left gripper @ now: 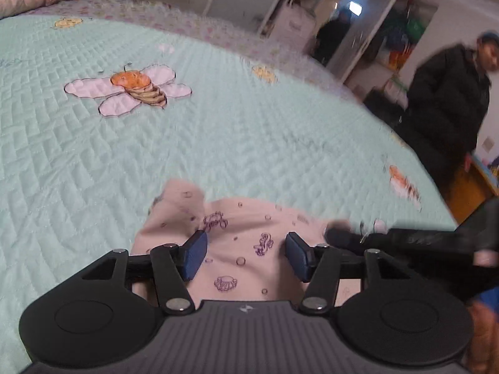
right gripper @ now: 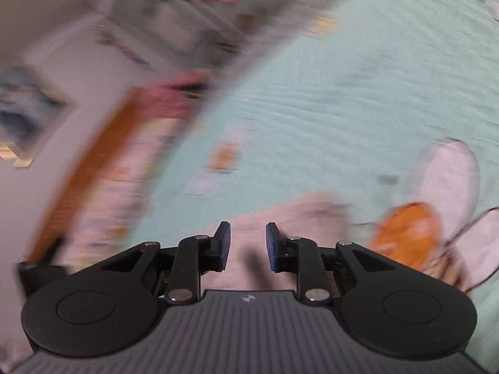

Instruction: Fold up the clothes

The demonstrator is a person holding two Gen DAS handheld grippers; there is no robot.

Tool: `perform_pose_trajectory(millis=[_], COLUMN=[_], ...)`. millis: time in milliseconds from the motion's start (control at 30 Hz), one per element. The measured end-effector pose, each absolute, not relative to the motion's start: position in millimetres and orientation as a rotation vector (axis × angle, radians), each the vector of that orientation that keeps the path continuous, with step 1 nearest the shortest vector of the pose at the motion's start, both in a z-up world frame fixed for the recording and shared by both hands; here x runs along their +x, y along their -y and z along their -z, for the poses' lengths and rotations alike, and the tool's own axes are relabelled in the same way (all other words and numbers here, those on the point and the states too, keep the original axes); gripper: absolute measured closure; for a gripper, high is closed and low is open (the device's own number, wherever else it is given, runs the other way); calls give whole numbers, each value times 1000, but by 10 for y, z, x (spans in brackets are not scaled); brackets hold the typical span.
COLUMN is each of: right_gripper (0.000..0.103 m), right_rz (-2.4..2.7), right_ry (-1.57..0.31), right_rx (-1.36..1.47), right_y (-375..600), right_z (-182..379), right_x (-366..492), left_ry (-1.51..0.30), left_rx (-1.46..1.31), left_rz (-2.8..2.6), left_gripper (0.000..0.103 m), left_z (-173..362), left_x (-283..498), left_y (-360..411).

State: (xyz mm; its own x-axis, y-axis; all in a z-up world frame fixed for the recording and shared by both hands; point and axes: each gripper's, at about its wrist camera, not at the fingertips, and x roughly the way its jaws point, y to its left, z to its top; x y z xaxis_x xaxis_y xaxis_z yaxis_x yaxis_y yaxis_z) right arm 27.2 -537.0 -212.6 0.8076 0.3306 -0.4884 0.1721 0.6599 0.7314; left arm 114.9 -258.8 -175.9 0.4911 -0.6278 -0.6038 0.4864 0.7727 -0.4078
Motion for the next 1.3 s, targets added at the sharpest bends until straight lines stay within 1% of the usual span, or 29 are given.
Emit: perform_pose_trajectory(millis=[100, 133, 167, 200, 233, 267, 333, 367, 400, 433, 467, 500, 533, 567, 633, 667, 700, 733, 767, 800, 833, 867, 967, 1067, 1133, 1167, 1200, 1233, 1300], right_gripper=[103, 95, 91, 82, 77, 76, 71, 70, 68, 69, 74, 97, 98, 95, 71, 68, 60, 51, 49, 51, 55, 55, 54, 51, 51, 50, 50, 50, 51], right_rz=[-84, -72, -67, -85, -113, -147, -224, -252, -274, -252, -205, -158, -130, -122, -124, -135, -153, -166, -149, -116, -88, -64, -27, -54, -85, -101, -100, -68, 46], right_ry=[-615, -591, -569, -548, -526, -512, -504, -525, -554, -593, -636, -679, -692, -681, -647, -627, -622, -649, -714, -790, -824, -823, -764, -681, -642, -638, -650, -690, -813], right_rx=[1007, 988, 966, 962, 965, 967, 965, 953, 937, 913, 886, 858, 866, 873, 843, 807, 789, 780, 759, 730, 698, 668, 588, 555, 578, 617, 662, 683, 686], right_y=[5574, 5574, 5554, 5519, 5480, 5410, 5233, 5140, 5046, 4989, 4955, 4920, 4920, 4916, 4843, 4767, 4690, 4623, 4565, 4508, 4465, 4429, 4342, 4294, 4287, 4317, 4365, 4423, 4531], right_z=[2277, 2209, 2123, 2035, 1947, 1872, 1767, 1786, 1829, 1906, 2002, 2097, 2117, 2042, 1824, 1704, 1626, 1611, 1650, 1709, 1725, 1663, 1349, 1120, 1051, 1083, 1156, 1272, 1517], right_x=[200, 136, 61, -26, -119, -226, -450, -508, -537, -538, -522, -507, -531, -585, -719, -802, -875, -888, -861, -828, -841, -893, -1138, -1322, -1325, -1286, -1231, -1155, -1001], left_ry=[-800, -784, -768, -755, -744, -744, -778, -800, -839, -862, -843, -824, -807, -795, -765, -726, -707, -747, -849, -952, -976, -989, -921, -844, -833, -828, -840, -903, -1008], left_rx=[-285, -324, -354, -377, -396, -397, -341, -303, -233, -178, -167, -157, -156, -184, -230, -216, -191, -161, -141, -152, -182, -215, -344, -345, -350, -353, -350, -332, -338], left_rz=[678, 682, 691, 715, 739, 765, 795, 798, 767, 740, 731, 721, 715, 719, 727, 727, 712, 690, 675, 674, 658, 645, 675, 672, 650, 638, 625, 606, 578], left_gripper=[45, 45, 45, 45, 44, 43, 34, 34, 38, 41, 40, 41, 42, 42, 43, 42, 37, 34, 35, 38, 44, 46, 45, 43, 34, 31, 31, 33, 37], left_z=[1655, 1582, 1505, 1416, 1341, 1330, 1417, 1486, 1629, 1729, 1701, 1673, 1629, 1538, 1354, 1266, 1228, 1270, 1394, 1530, 1565, 1570, 1306, 1093, 1097, 1100, 1122, 1203, 1328], left_x=[1142, 1099, 1040, 961, 871, 755, 584, 515, 493, 465, 421, 378, 336, 300, 216, 126, 46, 41, 110, 186, 183, 166, -12, -177, -208, -224, -219, -155, -77], left_y=[2438, 2365, 2290, 2220, 2155, 2124, 2194, 2243, 2332, 2402, 2416, 2430, 2433, 2402, 2343, 2326, 2328, 2368, 2417, 2428, 2376, 2314, 2050, 1975, 1982, 1985, 1997, 2031, 2021])
